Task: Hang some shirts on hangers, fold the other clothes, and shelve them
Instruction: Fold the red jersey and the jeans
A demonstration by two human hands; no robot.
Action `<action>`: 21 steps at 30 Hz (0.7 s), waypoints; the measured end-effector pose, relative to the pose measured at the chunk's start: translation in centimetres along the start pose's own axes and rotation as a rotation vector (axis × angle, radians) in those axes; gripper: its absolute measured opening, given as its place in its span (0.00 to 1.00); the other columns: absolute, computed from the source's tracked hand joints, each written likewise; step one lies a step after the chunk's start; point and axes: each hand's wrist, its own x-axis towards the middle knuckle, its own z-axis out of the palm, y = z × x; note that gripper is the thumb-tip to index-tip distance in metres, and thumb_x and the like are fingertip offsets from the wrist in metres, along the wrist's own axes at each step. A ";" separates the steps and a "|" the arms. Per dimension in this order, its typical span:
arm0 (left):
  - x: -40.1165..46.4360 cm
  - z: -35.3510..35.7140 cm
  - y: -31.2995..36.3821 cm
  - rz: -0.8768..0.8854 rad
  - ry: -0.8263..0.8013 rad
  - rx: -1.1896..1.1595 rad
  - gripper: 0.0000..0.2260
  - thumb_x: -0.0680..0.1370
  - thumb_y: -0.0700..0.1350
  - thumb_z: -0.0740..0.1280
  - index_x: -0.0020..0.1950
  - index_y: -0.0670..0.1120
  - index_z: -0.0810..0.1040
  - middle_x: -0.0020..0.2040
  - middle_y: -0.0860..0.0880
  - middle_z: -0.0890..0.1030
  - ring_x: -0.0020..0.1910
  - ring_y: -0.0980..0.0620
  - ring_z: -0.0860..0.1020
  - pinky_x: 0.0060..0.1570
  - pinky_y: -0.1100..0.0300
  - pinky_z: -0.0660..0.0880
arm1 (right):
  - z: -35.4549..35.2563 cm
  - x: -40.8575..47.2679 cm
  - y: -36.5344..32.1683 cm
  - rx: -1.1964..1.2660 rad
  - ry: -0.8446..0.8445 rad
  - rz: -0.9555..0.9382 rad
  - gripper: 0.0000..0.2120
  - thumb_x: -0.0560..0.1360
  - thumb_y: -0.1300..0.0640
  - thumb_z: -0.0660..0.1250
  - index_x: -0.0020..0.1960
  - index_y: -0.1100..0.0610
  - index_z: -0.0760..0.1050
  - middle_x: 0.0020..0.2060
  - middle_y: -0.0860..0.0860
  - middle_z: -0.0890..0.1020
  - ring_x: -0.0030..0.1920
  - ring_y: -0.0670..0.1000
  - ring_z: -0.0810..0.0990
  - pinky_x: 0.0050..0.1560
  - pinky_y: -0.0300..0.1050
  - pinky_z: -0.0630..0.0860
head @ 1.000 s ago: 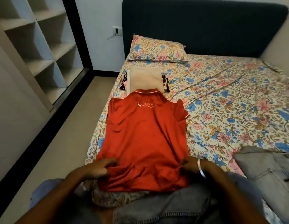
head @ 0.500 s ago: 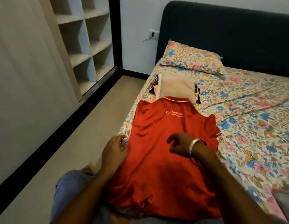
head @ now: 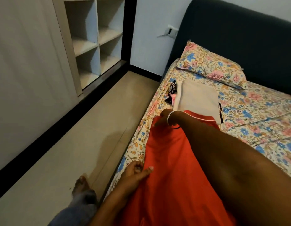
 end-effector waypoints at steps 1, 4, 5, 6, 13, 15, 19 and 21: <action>0.4 -0.1 0.0 -0.023 0.017 0.002 0.21 0.71 0.53 0.78 0.59 0.49 0.76 0.54 0.48 0.84 0.50 0.48 0.85 0.52 0.50 0.83 | -0.4 1.1 0.2 -0.034 -0.054 0.009 0.23 0.69 0.39 0.76 0.44 0.59 0.79 0.41 0.56 0.83 0.36 0.55 0.81 0.34 0.44 0.77; 0.4 -0.5 0.3 -0.062 0.008 -0.026 0.20 0.71 0.53 0.78 0.59 0.49 0.78 0.53 0.49 0.85 0.48 0.50 0.86 0.52 0.52 0.82 | -1.7 2.6 0.0 0.015 -0.138 -0.033 0.25 0.57 0.40 0.81 0.42 0.58 0.82 0.46 0.57 0.85 0.41 0.56 0.82 0.48 0.51 0.82; 0.5 -0.7 0.5 -0.062 0.001 -0.040 0.19 0.71 0.53 0.78 0.58 0.49 0.79 0.52 0.49 0.86 0.48 0.49 0.86 0.54 0.50 0.82 | -2.4 2.4 -0.5 0.062 -0.122 -0.075 0.24 0.60 0.41 0.80 0.46 0.58 0.83 0.48 0.55 0.85 0.44 0.55 0.82 0.54 0.51 0.81; 0.4 -1.0 0.4 -0.053 0.006 -0.054 0.20 0.70 0.53 0.79 0.58 0.49 0.81 0.52 0.48 0.87 0.48 0.48 0.86 0.56 0.47 0.81 | -3.1 1.8 -1.4 0.114 -0.092 -0.125 0.18 0.66 0.47 0.78 0.50 0.58 0.84 0.48 0.54 0.84 0.46 0.54 0.81 0.56 0.50 0.79; 0.3 -1.0 -0.1 0.240 0.398 -0.207 0.23 0.62 0.48 0.78 0.56 0.46 0.83 0.48 0.47 0.87 0.47 0.43 0.85 0.51 0.49 0.81 | -3.9 0.3 -2.9 0.574 0.290 -0.252 0.18 0.76 0.71 0.67 0.65 0.61 0.78 0.45 0.51 0.80 0.35 0.40 0.74 0.32 0.25 0.70; 0.2 -1.1 -0.5 0.329 0.547 -0.048 0.16 0.67 0.47 0.79 0.52 0.48 0.80 0.47 0.49 0.85 0.45 0.44 0.83 0.46 0.52 0.79 | -3.2 0.4 -2.7 0.603 0.388 -0.269 0.17 0.77 0.73 0.64 0.62 0.61 0.81 0.45 0.54 0.83 0.36 0.42 0.79 0.37 0.28 0.74; -0.3 -1.3 -1.3 0.257 0.643 0.430 0.21 0.74 0.48 0.75 0.63 0.56 0.70 0.54 0.50 0.81 0.48 0.45 0.80 0.44 0.55 0.73 | -2.1 2.4 -1.7 0.555 0.544 -0.119 0.22 0.73 0.66 0.65 0.63 0.49 0.80 0.54 0.53 0.83 0.58 0.56 0.81 0.64 0.55 0.75; 0.2 -1.5 -1.8 0.254 0.609 0.545 0.23 0.74 0.50 0.74 0.66 0.57 0.69 0.57 0.49 0.82 0.50 0.44 0.81 0.45 0.54 0.74 | -1.3 1.5 -1.2 0.523 0.561 -0.079 0.25 0.71 0.64 0.67 0.66 0.47 0.77 0.60 0.54 0.80 0.62 0.57 0.78 0.67 0.58 0.72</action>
